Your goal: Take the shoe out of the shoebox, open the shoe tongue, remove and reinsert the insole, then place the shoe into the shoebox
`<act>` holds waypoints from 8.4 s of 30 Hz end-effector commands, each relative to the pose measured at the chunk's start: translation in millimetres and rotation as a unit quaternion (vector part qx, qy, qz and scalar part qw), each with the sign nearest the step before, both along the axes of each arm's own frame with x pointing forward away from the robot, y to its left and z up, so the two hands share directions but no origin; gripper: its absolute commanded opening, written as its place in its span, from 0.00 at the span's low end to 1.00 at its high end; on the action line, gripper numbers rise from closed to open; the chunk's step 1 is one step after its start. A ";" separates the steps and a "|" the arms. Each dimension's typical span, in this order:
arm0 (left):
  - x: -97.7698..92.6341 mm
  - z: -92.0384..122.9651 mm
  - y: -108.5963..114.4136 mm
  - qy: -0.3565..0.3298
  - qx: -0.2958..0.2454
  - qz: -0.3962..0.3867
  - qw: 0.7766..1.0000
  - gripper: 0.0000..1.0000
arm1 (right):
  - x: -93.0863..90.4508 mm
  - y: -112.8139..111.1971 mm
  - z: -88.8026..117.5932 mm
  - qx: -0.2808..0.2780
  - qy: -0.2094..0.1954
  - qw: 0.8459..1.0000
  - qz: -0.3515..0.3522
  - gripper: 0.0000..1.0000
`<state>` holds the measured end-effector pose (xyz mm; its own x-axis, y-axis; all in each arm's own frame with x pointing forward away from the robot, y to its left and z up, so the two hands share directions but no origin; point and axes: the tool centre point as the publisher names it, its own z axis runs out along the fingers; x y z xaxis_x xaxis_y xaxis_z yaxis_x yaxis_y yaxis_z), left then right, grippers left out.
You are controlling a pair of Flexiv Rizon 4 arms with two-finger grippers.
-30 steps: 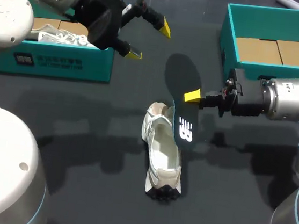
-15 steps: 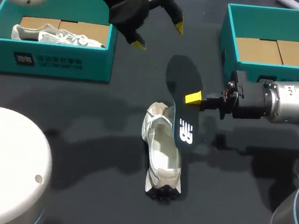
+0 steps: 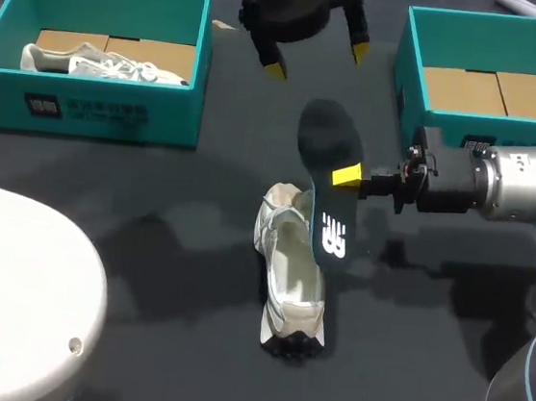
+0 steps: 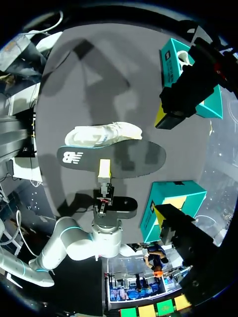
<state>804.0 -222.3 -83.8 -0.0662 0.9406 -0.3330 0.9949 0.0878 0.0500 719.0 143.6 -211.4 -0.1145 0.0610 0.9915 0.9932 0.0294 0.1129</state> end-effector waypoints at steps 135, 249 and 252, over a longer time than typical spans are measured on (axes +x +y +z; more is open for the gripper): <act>-48.6 -75.9 62.5 -0.062 -0.407 0.007 0.911 1.00 | -1.0 0.8 0.1 -0.002 0.000 1.000 -0.001 0.00; -51.5 -124.0 14.1 -0.060 -0.504 0.025 0.861 0.00 | -2.7 -3.4 -2.0 -0.020 -0.042 0.999 0.009 1.00; -58.6 -120.6 19.1 -0.060 -0.502 0.026 0.862 0.00 | -2.7 -3.4 -2.0 -0.020 -0.042 0.999 0.009 1.00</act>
